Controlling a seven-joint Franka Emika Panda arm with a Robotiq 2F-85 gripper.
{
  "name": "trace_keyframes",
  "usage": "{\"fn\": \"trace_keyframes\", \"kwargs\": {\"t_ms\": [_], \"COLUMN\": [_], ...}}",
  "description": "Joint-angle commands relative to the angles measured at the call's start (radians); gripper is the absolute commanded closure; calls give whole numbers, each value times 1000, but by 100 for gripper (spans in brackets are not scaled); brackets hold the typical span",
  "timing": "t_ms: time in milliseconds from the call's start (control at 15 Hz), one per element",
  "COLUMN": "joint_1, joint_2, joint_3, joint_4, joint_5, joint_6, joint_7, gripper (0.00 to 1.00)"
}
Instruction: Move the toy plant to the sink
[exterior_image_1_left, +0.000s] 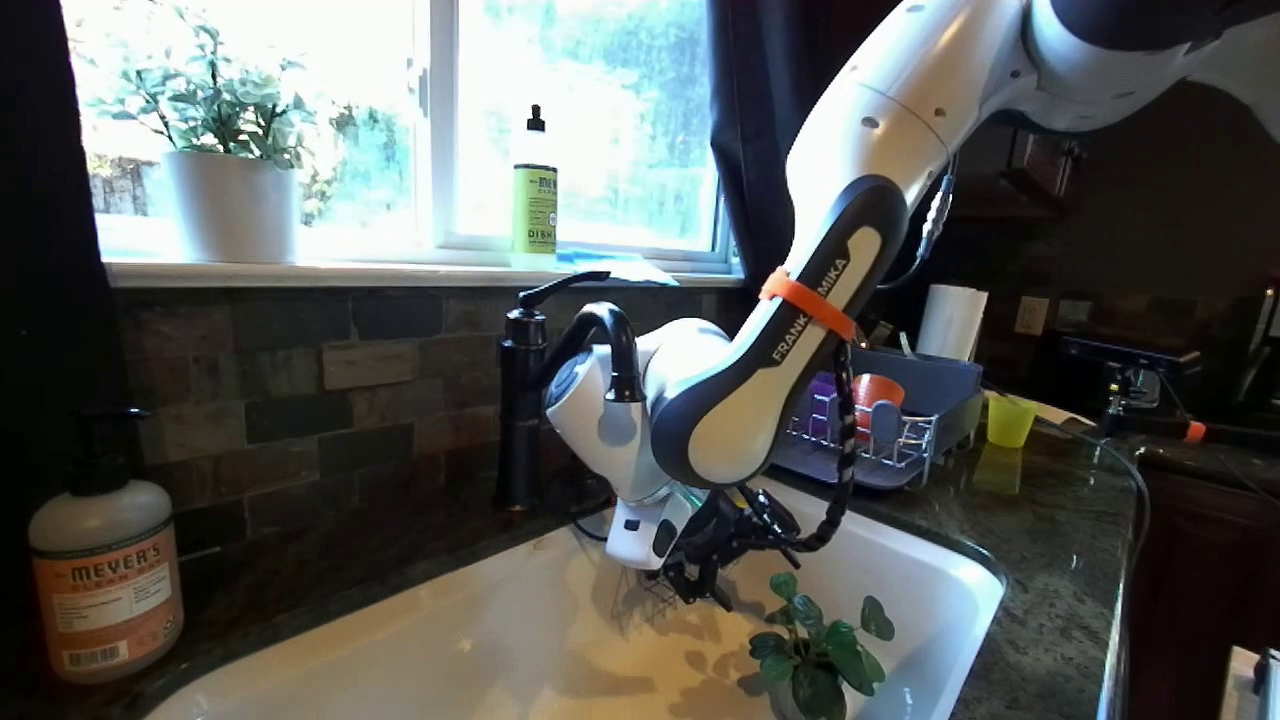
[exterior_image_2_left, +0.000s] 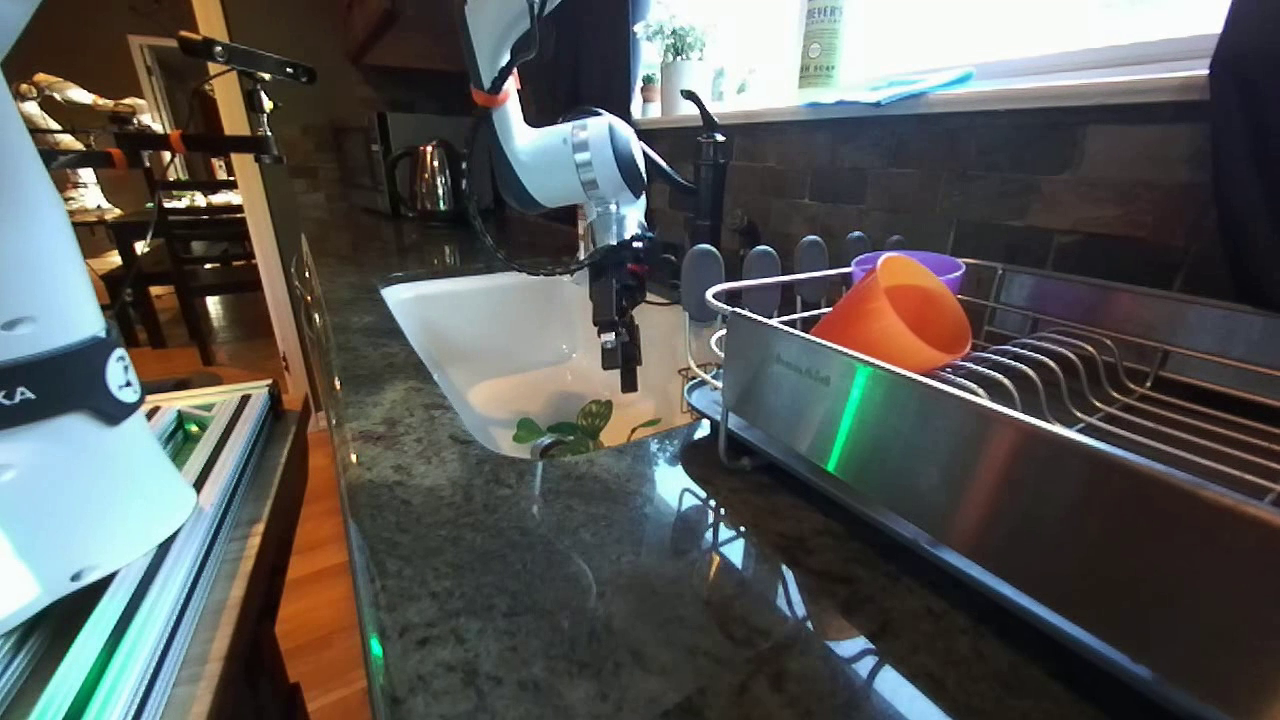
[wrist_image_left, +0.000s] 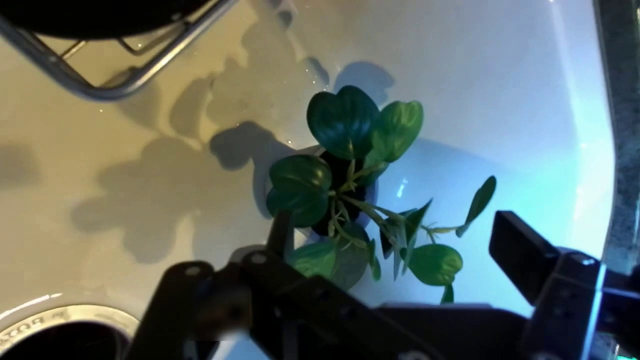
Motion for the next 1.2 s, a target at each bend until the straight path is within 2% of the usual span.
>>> {"fn": "trace_keyframes", "kwargs": {"t_ms": [0,333,533,733,1067,1133], "joint_1": [-27,-99,-138,-128,-112,-116], "joint_2": [-81,-210,-392,-549,-822,-704], "joint_3": [17,-3,-10,-23,-26,-37], "joint_4": [-117,-303,-439,-479,-481,-433], "joint_5": [83,232,262,204,100,134], "joint_6": [27,36,53,-10,-176,-149], "joint_7": [135,265,345,421,464,430], "gripper": [0,0,0,0,0,0]}}
